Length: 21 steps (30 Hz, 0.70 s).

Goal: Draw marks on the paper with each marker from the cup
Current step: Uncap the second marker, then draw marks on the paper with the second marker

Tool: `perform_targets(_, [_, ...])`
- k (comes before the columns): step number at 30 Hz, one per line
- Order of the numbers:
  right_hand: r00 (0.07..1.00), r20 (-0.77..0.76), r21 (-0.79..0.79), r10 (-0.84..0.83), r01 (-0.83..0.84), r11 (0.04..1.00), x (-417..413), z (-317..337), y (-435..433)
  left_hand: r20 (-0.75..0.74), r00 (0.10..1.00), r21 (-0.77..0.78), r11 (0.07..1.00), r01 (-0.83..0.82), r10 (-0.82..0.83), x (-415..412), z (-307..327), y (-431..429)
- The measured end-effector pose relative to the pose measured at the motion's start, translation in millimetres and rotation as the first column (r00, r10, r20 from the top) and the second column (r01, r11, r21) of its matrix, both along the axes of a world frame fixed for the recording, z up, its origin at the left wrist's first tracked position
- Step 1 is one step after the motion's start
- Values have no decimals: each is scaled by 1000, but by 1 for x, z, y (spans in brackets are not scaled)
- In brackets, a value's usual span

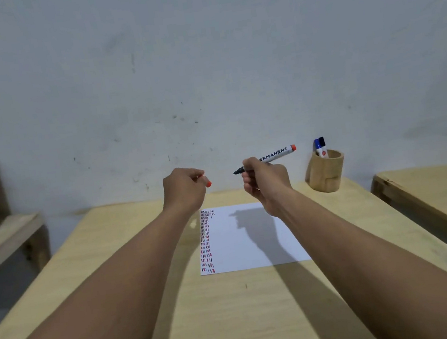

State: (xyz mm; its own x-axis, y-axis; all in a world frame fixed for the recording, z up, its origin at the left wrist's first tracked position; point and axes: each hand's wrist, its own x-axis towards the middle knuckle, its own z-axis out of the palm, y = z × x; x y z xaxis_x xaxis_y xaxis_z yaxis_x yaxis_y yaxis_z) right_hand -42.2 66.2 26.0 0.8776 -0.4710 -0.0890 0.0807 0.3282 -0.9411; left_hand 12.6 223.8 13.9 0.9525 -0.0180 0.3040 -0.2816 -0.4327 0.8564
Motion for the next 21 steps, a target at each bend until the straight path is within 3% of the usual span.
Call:
perform_targets(6, [997, -76, -208, 35, -50, 977, 20, -30, 11, -60, 997, 214, 976, -32, 45, 18, -53, 21])
perform_targets(10, [992, -93, -335, 82, -109, 936, 35, -50, 14, -22, 999, 436, 900, -24, 38, 25, -75, 26])
perform_targets(18, [991, -132, -574, 5, -81, 815, 63, -85, 24, 40, 997, 548, 833, -78, 67, 22, -86, 34])
perform_targets(21, [990, -135, -632, -30, -63, 772, 69, -96, 26, 5, 997, 658, 751, -57, 71, 22, -96, 42])
